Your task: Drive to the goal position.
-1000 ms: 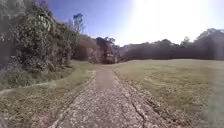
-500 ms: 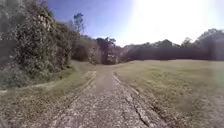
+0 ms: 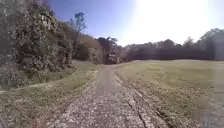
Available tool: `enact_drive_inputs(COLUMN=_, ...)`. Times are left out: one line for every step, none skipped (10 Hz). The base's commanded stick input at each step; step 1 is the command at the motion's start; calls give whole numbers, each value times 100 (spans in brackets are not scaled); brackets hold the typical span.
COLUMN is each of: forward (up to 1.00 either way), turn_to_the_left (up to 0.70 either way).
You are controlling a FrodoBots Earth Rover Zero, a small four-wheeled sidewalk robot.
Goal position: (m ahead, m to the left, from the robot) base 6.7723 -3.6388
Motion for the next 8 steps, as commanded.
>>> enact_drive_inputs(forward=30, turn_to_the_left=0)
enact_drive_inputs(forward=30, turn_to_the_left=0)
enact_drive_inputs(forward=30, turn_to_the_left=0)
enact_drive_inputs(forward=30, turn_to_the_left=0)
enact_drive_inputs(forward=30, turn_to_the_left=0)
enact_drive_inputs(forward=30, turn_to_the_left=0)
enact_drive_inputs(forward=30, turn_to_the_left=0)
enact_drive_inputs(forward=30, turn_to_the_left=0)
